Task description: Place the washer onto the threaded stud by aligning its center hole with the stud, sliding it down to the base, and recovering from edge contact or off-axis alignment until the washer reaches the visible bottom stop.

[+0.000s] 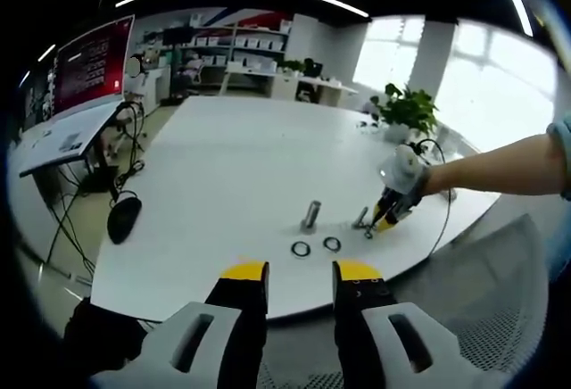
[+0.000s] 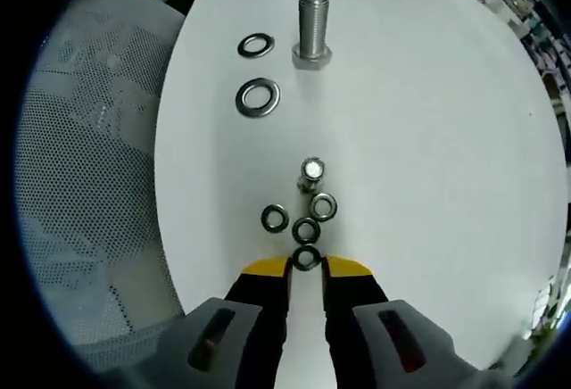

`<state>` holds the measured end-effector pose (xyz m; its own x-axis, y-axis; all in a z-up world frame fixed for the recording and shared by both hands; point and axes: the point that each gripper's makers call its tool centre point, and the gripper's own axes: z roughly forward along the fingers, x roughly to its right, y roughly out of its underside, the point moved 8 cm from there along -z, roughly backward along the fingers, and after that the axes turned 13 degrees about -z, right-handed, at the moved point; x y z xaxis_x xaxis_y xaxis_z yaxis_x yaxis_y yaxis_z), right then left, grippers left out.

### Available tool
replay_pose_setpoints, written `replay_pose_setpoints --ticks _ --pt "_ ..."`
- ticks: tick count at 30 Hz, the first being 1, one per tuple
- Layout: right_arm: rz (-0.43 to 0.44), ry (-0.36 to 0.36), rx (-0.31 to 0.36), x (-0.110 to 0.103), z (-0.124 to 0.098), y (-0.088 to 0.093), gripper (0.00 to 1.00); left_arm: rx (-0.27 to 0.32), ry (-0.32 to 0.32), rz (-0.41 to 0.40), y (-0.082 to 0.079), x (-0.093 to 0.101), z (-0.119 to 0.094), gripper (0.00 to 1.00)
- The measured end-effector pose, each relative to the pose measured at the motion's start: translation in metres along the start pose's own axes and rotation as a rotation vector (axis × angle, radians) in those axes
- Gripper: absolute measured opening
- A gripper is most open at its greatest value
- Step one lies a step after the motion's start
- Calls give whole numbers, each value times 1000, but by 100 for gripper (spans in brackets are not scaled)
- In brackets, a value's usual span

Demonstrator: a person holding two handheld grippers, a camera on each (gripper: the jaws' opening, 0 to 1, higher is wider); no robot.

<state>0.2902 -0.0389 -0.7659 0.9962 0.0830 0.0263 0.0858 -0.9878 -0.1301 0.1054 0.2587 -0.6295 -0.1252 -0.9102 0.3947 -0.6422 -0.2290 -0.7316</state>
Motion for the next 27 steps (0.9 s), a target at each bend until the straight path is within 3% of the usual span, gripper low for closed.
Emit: replay_pose_setpoints --ticks 27 --pt "-2 -13 -35 3 0 -2 15 28 13 -4 -3 0 -1 24"
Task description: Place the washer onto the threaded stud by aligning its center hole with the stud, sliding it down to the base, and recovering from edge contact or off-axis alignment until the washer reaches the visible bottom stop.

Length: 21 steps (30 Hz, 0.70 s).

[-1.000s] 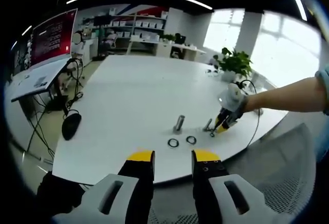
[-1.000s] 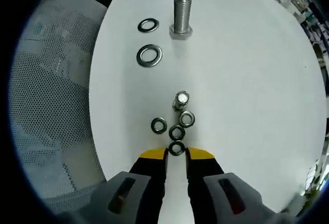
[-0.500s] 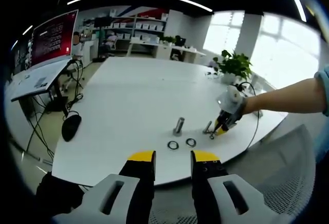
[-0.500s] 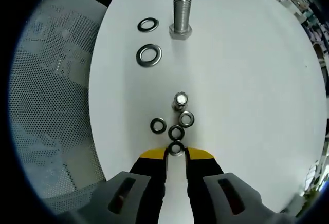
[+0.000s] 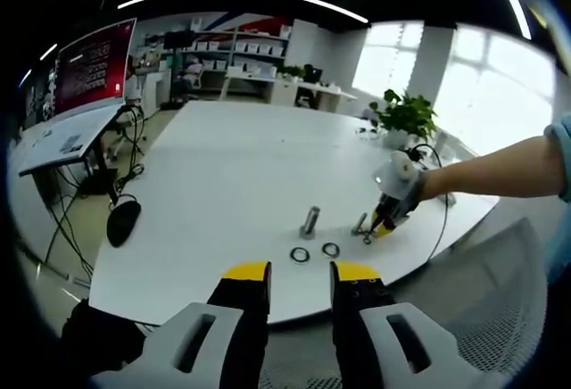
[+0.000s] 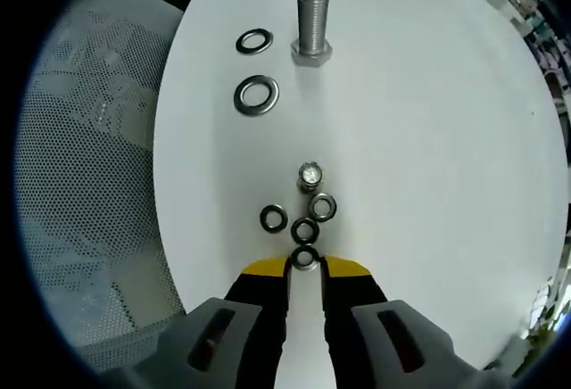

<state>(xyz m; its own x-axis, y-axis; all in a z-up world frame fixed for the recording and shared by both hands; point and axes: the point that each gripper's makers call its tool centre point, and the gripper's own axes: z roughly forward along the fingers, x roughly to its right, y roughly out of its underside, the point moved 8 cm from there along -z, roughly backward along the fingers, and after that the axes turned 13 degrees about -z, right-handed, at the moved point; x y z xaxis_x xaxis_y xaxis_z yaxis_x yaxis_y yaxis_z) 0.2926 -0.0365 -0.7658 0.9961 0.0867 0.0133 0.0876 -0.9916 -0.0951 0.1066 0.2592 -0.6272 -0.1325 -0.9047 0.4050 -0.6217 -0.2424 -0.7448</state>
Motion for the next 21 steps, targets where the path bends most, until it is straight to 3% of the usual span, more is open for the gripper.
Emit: replay_pose_setpoints --ticks 21 --pt "20 1 5 0 0 0 14 4 -2 -2 0 0 0 24"
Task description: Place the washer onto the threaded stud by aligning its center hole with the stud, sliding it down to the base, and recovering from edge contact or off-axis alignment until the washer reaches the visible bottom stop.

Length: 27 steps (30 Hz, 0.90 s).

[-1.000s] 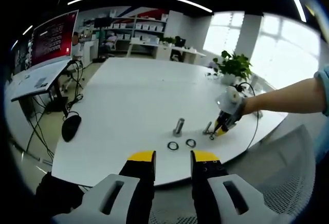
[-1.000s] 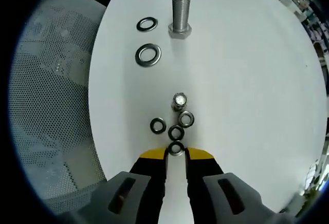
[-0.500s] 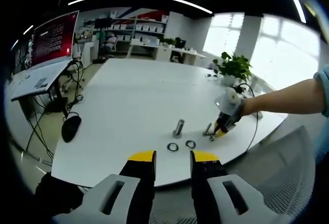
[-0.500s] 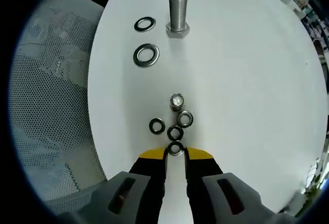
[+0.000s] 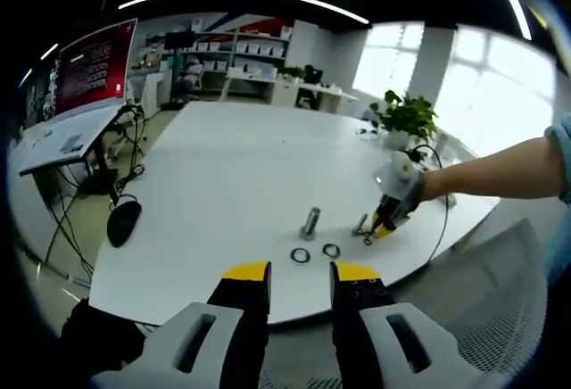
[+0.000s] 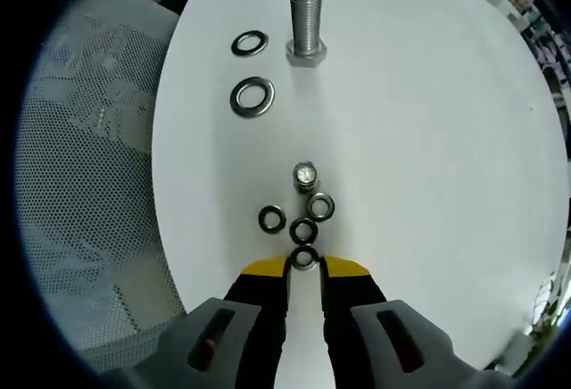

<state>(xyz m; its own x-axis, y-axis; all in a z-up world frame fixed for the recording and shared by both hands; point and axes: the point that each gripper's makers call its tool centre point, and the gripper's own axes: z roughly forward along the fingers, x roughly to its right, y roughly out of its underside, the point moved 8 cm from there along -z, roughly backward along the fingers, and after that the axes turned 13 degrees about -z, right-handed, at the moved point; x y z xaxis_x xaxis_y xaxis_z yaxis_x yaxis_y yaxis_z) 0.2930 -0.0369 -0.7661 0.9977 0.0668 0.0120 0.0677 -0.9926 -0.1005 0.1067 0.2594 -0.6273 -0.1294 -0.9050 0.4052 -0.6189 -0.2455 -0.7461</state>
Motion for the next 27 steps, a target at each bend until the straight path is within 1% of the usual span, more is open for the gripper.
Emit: replay_pose_setpoints --ticks 11,20,23,25,27 --pt "5 3 -3 -1 0 -1 14 7 8 -1 -1 0 0 23" --pt "-35 4 -10 -2 -1 -1 13 5 9 -1 -1 0 0 22" --pt "-18 1 0 -3 -2 -1 13 5 10 -1 -1 0 0 22" --pt "16 -8 24 -6 -2 -1 13 7 10 -1 -1 0 0 22" --pt "38 -3 49 -7 -5 -1 13 8 11 0 -1 0 0 22"
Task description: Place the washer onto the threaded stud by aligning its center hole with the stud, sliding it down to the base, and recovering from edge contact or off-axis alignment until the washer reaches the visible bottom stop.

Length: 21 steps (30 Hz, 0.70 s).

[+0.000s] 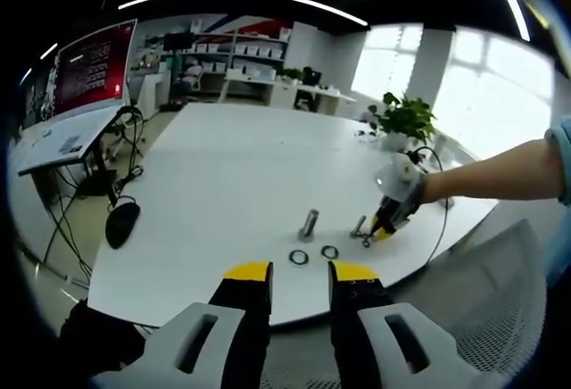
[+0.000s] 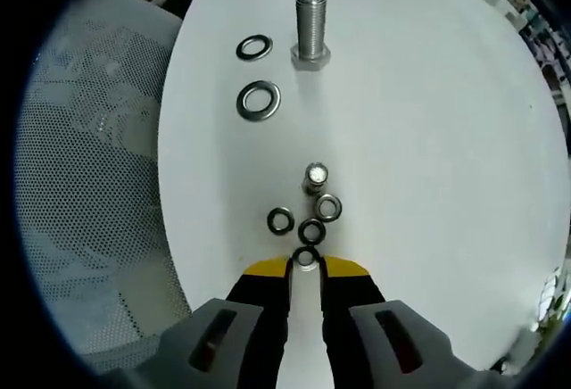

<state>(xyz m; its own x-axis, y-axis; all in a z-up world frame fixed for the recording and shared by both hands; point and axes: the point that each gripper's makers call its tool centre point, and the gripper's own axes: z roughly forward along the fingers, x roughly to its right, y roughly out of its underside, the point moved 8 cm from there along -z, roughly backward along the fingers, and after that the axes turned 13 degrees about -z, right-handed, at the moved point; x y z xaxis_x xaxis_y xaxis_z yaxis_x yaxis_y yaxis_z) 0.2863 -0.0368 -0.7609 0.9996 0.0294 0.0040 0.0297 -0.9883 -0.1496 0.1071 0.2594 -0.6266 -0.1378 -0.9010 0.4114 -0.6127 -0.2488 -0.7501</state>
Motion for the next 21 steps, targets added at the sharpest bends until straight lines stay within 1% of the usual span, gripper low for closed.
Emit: replay_pose_setpoints --ticks 14,21 --pt "28 58 90 -5 -33 -9 13 3 5 2 0 0 0 22" --pt "25 91 140 -7 -48 -19 13 -5 3 4 0 0 0 22"
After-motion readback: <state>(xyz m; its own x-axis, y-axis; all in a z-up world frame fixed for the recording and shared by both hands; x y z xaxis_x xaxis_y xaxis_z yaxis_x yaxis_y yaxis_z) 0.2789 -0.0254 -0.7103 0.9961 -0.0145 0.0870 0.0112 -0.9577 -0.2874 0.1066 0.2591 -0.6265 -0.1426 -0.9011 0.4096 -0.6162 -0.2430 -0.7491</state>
